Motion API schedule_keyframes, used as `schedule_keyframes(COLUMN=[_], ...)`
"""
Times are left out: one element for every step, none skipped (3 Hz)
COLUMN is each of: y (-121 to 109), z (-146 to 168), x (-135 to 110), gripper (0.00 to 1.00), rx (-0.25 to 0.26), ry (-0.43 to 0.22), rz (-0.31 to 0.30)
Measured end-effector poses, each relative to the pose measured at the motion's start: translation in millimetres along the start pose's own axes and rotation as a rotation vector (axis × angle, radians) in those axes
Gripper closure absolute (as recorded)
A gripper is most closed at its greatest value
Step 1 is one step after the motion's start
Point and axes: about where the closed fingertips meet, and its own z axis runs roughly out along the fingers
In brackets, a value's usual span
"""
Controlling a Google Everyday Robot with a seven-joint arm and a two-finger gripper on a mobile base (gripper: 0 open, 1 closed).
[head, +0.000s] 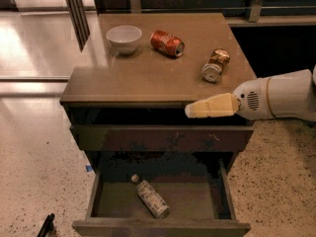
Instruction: Pick blue plastic bottle from middle drawer and place on counter
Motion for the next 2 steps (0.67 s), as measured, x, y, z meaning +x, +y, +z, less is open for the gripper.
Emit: schedule_keyframes(y=[2,3], z=[45,94], x=[32,68], gripper=[0.0,0.0], rx=[-0.043,-0.094], ry=[0.071,0.107], rz=[0.03,0.104])
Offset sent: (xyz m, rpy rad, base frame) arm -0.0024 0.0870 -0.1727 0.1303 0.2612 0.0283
